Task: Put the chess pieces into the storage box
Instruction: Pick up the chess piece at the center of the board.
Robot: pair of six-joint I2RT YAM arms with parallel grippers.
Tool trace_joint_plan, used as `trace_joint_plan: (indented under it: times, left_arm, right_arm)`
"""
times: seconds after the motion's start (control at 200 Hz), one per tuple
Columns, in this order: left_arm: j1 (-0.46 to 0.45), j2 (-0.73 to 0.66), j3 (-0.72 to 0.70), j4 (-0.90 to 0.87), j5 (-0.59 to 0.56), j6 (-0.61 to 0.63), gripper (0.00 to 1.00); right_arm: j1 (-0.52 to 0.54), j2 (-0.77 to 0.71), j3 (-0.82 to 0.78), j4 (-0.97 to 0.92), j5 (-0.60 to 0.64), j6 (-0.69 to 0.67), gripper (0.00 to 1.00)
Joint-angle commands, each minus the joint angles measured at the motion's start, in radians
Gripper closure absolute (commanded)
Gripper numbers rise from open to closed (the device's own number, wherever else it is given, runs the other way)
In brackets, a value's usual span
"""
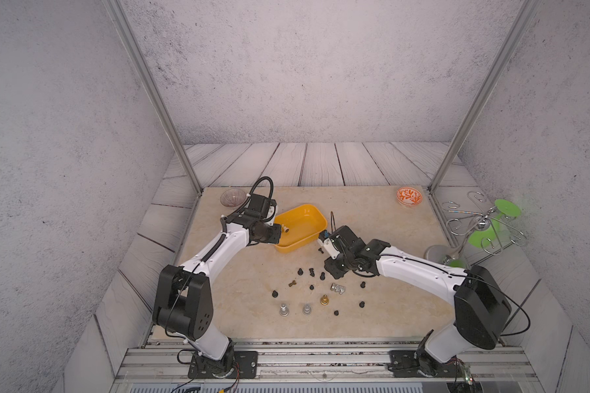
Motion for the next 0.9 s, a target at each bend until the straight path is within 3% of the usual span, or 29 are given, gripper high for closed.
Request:
trace_joint_plan:
  times: [0.0,0.891]
  left_arm:
    - [0.008,-0.036,-0.013,0.002,0.012,-0.005,0.73]
    - [0.008,-0.094,-0.094,0.01,0.087,-0.019,0.72]
  right_arm:
    - [0.012,0.052,0.032,0.012,-0.013,0.008,0.59]
    - [0.035,0.245,0.079,0.034,0.006,0.03,0.64]
